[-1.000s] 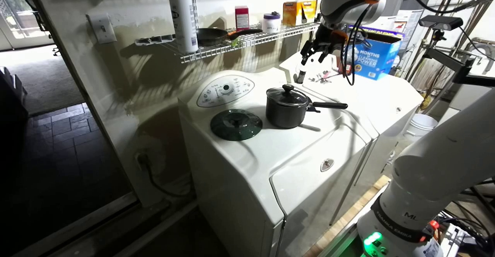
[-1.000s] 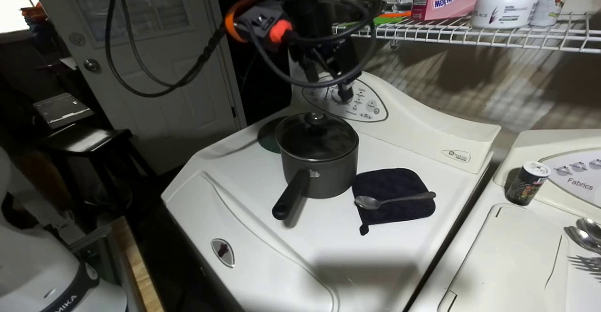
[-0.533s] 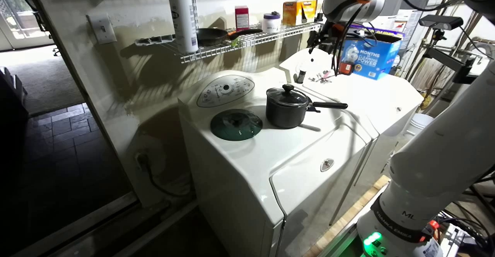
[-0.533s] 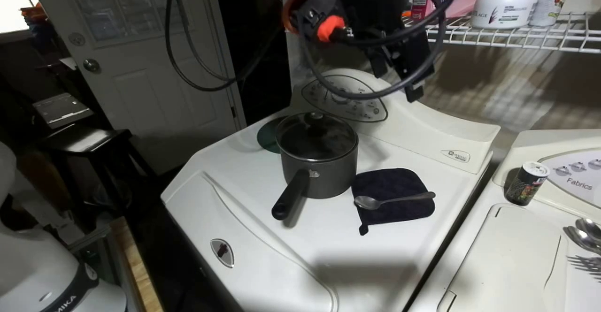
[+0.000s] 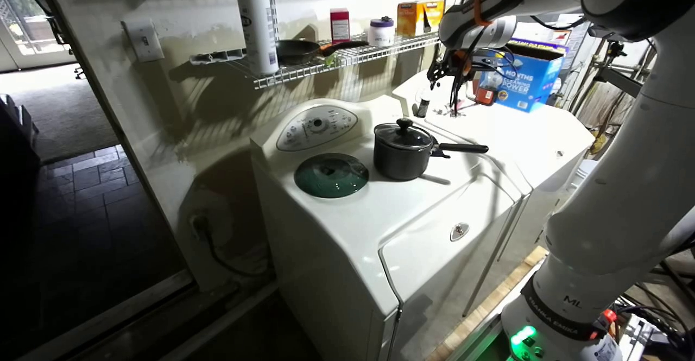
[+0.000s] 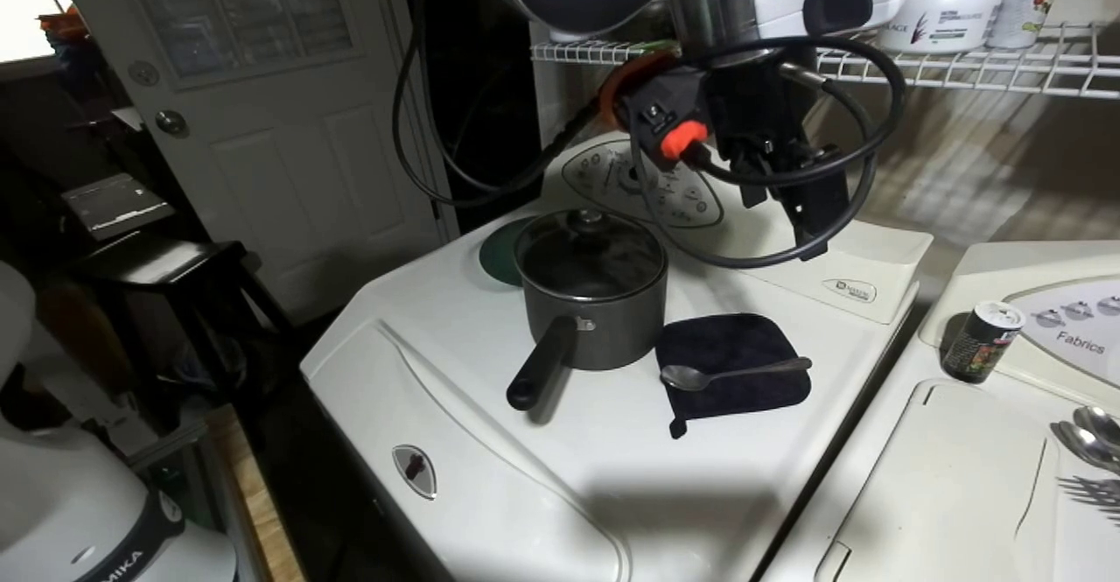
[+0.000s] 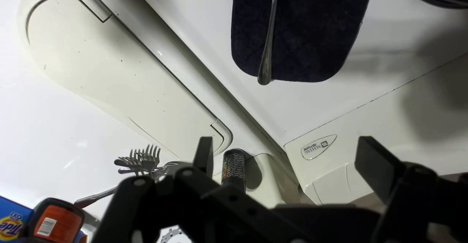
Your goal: Put the silver spoon inside the pot
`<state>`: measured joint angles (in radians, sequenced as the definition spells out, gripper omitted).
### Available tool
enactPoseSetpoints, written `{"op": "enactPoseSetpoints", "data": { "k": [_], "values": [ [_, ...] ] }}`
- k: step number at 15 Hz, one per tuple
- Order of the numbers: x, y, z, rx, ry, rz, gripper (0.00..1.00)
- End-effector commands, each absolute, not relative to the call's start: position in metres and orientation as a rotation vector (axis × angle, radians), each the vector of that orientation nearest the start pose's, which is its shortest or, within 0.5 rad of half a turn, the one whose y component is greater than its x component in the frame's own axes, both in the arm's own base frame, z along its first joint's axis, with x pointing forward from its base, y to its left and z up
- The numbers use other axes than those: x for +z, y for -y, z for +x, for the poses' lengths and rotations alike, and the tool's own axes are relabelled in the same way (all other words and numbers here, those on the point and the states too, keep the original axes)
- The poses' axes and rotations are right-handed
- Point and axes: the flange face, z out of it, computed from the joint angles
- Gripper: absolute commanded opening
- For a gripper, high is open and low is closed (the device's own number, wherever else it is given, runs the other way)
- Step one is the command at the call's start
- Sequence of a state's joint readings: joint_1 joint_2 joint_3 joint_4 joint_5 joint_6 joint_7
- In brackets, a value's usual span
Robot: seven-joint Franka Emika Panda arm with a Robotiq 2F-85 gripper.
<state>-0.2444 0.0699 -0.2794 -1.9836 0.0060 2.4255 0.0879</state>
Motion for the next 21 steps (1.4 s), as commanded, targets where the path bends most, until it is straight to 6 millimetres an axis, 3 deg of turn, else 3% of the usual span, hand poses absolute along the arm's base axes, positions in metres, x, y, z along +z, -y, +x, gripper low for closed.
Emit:
{"op": "enactPoseSetpoints", "data": {
  "k": [1, 3, 10, 21],
  "values": [
    [0.473, 0.3, 0.525, -0.587, -0.957, -3.035, 1.0],
    [0.47, 0.303, 0.528, -0.552, -0.968, -3.032, 1.0],
    [0.429, 0.31, 0.538, -0.229, -0.944, -3.049, 1.0],
    [0.366, 0.328, 0.599, -0.122, -0.908, -3.118, 1.0]
  ]
}}
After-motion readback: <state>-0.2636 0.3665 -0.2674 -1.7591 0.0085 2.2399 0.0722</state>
